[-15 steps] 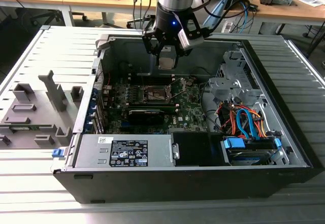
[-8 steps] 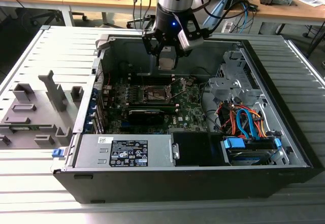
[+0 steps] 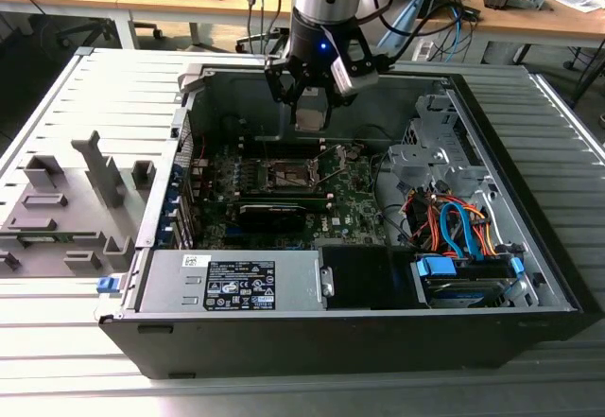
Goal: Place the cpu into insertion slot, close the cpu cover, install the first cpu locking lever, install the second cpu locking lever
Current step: 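Place the cpu into insertion slot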
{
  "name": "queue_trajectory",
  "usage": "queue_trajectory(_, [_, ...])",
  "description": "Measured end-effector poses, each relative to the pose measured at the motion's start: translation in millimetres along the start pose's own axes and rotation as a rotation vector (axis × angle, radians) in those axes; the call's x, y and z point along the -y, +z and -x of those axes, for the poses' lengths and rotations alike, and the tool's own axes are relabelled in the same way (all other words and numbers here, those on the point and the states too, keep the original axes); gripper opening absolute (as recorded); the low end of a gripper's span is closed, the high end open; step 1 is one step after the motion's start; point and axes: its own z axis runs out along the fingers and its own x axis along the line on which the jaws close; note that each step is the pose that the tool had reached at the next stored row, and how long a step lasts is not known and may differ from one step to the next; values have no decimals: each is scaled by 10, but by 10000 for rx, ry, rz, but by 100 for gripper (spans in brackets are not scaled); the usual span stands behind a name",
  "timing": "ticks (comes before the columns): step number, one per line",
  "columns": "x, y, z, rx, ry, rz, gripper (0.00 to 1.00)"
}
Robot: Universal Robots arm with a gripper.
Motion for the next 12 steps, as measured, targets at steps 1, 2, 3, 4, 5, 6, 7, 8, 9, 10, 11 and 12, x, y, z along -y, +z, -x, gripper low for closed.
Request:
queue_trajectory(1, [0,5,0,0,0,0,54])
queue_trajectory(2, [1,6,0,0,0,0,54])
queue_trajectory(3, [1,7,0,0,0,0,54])
queue_trajectory(4, [1,9,0,0,0,1,54])
queue_trajectory(5, [1,11,0,0,0,0,54])
queue_trajectory(6, [1,17,0,0,0,0,54])
queue_trajectory(7, [2,23,1,0,0,0,54])
queue_trajectory(8, [2,25,0,0,0,0,54])
queue_trajectory(9, [2,27,1,0,0,0,54])
queue_trajectory(10, [3,30,1,0,2,0,54])
queue_trajectory(11, [3,32,1,0,1,1,54])
queue_trajectory(12, [3,34,1,0,0,1,54])
